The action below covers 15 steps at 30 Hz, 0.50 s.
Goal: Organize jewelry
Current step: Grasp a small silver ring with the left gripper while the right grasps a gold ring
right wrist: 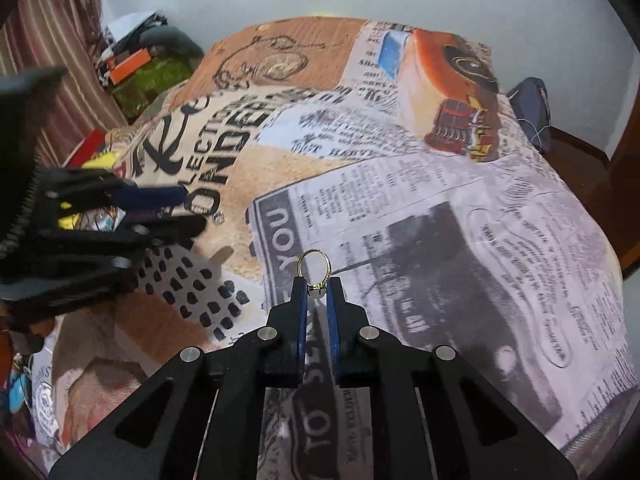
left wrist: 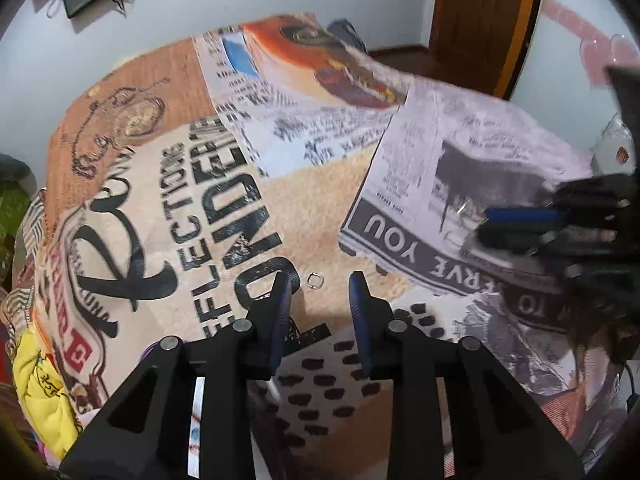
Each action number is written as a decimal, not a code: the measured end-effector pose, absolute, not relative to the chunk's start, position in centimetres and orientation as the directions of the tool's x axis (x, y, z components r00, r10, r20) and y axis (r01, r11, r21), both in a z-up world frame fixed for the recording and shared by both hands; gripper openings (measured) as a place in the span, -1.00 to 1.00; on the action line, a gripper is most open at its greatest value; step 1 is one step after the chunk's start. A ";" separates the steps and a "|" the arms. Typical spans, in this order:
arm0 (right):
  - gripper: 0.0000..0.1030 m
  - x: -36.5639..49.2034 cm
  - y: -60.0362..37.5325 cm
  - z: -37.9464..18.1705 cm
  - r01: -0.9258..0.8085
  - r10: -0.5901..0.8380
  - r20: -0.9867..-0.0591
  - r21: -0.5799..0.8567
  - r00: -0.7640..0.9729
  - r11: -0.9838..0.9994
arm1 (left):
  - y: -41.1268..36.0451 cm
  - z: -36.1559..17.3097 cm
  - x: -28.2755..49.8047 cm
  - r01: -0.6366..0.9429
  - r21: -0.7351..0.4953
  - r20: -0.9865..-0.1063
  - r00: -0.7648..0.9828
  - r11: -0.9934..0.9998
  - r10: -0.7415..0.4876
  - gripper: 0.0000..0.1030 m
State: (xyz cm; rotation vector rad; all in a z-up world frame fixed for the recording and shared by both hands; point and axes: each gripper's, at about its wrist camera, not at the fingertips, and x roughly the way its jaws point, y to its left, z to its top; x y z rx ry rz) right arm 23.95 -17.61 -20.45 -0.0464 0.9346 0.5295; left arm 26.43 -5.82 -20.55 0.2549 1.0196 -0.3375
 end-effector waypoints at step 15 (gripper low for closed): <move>-0.83 24.1 -18.0 -18.9 -0.454 0.443 -0.739 0.207 0.508 0.867 | -5.9 -21.5 26.6 0.375 0.067 -0.869 0.477 0.925 -0.130 -0.82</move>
